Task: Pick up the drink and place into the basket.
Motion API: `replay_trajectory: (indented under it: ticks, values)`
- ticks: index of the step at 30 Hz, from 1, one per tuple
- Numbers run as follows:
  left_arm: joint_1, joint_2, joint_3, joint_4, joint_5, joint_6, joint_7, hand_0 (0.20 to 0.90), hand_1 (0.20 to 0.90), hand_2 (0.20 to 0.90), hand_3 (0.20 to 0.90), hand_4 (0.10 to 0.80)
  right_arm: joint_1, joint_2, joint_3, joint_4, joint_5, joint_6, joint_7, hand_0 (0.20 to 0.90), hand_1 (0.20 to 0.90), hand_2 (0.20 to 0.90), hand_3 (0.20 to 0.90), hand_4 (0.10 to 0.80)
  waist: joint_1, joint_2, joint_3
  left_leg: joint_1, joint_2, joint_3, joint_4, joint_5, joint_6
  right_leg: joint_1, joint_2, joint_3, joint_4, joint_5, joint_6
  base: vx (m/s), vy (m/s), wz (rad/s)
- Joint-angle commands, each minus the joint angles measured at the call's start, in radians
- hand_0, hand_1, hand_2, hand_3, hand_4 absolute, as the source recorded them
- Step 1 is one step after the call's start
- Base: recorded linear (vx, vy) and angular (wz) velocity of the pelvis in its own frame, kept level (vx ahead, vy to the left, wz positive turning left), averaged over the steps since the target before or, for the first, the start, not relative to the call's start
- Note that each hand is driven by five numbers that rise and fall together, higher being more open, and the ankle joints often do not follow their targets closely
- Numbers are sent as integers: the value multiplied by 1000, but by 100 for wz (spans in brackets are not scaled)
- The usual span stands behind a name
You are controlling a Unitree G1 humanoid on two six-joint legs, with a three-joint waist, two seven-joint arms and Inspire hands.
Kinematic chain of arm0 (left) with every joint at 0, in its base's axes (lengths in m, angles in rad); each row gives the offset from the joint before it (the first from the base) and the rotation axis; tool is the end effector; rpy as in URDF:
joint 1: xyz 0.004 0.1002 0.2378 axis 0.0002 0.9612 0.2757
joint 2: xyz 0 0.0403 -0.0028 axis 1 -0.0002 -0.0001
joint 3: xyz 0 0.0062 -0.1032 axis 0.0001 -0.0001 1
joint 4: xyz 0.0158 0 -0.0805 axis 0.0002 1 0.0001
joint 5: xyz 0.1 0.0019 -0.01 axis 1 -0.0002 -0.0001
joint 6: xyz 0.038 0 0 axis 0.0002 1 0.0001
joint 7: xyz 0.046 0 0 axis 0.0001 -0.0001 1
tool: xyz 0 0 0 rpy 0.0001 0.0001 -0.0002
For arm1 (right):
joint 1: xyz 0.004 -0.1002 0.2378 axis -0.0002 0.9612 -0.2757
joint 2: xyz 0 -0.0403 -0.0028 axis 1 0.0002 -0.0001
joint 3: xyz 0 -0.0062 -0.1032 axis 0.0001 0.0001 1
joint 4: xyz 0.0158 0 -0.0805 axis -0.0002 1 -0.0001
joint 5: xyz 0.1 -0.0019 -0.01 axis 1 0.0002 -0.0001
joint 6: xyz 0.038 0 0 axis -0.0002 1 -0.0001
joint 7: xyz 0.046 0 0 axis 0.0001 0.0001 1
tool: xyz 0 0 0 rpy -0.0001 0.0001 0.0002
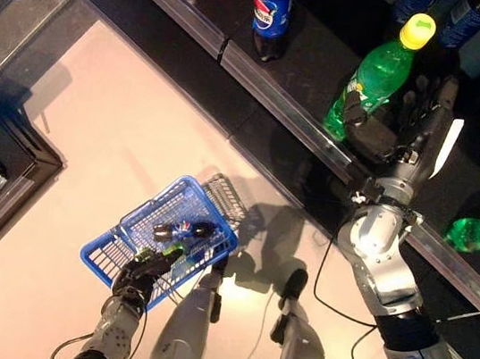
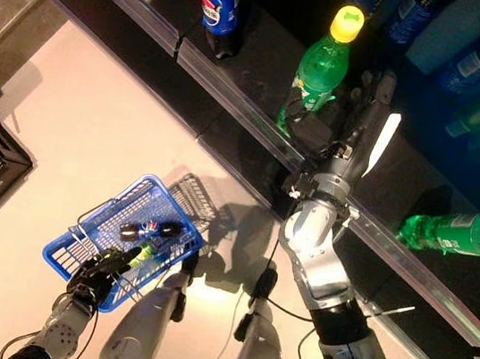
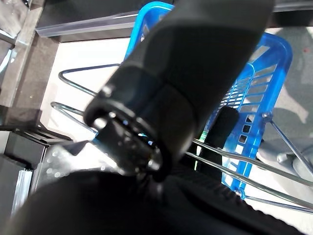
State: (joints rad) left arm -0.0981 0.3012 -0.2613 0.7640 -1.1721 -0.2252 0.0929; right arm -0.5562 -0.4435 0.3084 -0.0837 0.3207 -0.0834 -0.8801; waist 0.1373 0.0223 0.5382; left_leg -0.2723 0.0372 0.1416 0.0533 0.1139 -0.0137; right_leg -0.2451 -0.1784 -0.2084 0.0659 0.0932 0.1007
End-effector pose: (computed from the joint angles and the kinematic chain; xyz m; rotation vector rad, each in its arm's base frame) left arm 0.1772 0.2105 -0.0564 -0.6612 0.4853 0.4367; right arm 0.2690 -0.1331 0.1803 0.0888 -0.6028 -0.4107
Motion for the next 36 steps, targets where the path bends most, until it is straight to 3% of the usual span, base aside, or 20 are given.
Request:
replay_trajectory:
  ticks: [1, 18, 35, 36]
  values:
    - [62, -56, -20, -122, -5, -57, -103, 300, 300, 300, 200, 100, -144, -63, -72, -85, -5, -42, -48, 900, 900, 900, 900, 800, 0, 26, -18, -74, -22, -95, 154, -97, -2, -23, -46, -29, 125, -64, 12, -17, 40, 3]
    - [43, -74, -29, -133, 9, -67, -94, 300, 300, 300, 200, 100, -231, -2, -74, 77, 74, -12, -29, 900, 900, 900, 900, 800, 27, 37, -18, -176, -45, -103, 215, -121, 23, -138, -47, -50, 216, -93, -6, -1, 17, 3]
    - [39, -59, -57, -151, 25, -73, -102, 300, 300, 300, 200, 100, -348, -67, -116, 205, 79, -5, -45, 900, 900, 900, 900, 800, 38, 51, -18, -237, -58, -107, 275, -145, 39, -217, -47, -44, 299, -115, -13, 1, 2, 0]
    - [39, -56, -58, -153, 25, -73, -102, 300, 300, 300, 200, 100, -354, -70, -118, 211, 80, -9, -46, 794, 794, 794, 776, 676, 40, 52, -18, -239, -58, -108, 277, -146, 40, -221, -48, -43, 303, -116, -13, 0, 0, 0]
